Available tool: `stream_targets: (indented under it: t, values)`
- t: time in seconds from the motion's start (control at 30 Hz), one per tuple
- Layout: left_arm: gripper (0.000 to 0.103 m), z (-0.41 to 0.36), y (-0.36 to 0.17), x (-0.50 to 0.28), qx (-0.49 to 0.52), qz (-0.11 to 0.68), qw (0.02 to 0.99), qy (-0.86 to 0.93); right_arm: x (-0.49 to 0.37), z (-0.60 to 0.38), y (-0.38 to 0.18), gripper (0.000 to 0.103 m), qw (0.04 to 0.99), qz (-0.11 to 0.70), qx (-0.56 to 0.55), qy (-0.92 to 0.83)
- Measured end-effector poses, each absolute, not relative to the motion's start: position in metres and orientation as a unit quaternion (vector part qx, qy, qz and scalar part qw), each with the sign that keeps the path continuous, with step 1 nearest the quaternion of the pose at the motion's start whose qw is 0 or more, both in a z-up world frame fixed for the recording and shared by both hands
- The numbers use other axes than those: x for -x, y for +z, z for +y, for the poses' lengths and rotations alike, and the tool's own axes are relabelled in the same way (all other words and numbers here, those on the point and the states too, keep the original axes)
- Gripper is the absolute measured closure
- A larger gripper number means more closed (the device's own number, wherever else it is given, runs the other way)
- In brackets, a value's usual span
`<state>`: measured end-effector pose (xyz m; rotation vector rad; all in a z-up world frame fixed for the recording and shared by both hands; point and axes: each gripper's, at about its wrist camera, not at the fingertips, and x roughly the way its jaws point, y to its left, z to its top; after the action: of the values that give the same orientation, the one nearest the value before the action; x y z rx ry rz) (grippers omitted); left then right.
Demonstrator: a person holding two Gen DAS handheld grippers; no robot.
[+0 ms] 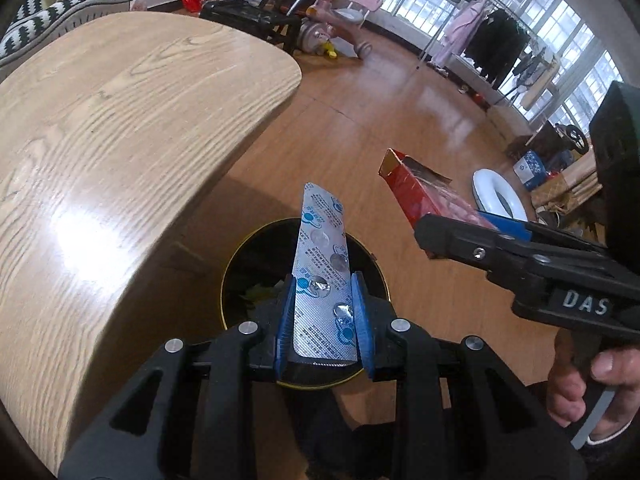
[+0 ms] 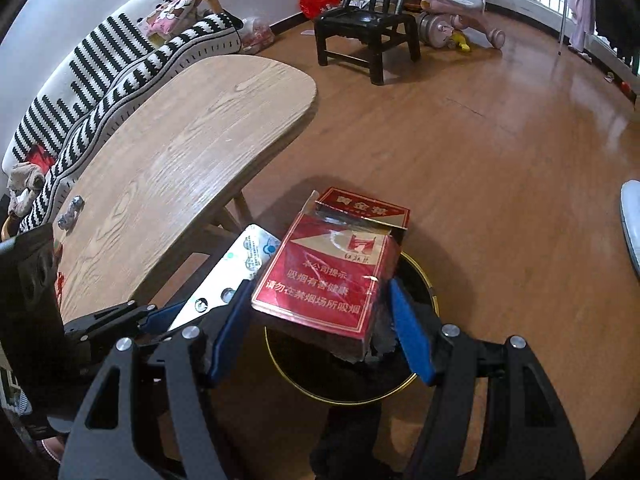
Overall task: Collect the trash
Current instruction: 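Carry blister pack and red box over the bin and open both tools, then swing both tools back over the table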
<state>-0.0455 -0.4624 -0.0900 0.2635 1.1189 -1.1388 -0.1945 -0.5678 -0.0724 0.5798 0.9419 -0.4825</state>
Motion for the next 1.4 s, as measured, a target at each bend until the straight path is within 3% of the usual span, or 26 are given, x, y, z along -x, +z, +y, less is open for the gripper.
stream_targets:
  t: [0.33,0.6,1.03,1.4]
  values:
    - [0.053,-0.463,-0.086,0.039,-0.127,0.491,0.700,-0.503,0.198,-0.572,-0.072,0.027,0.820,0.439,-0.280,-0.237]
    - [0.015,-0.423,-0.063,0.029,-0.111,0.458,0.738,-0.483,0.182,-0.551,-0.053,0.017,0.846,0.415,-0.254,-0.219]
    - [0.011,-0.225,-0.010,-0.051,-0.042,0.404,0.861,-0.307,0.072,-0.429,-0.008,0.013,0.899,0.397,-0.159,-0.096]
    - [0.010,-0.044,-0.010,-0.081,-0.008,0.402,0.901,-0.164,-0.015,-0.277,-0.008,0.013,0.904,0.419,-0.082,0.029]
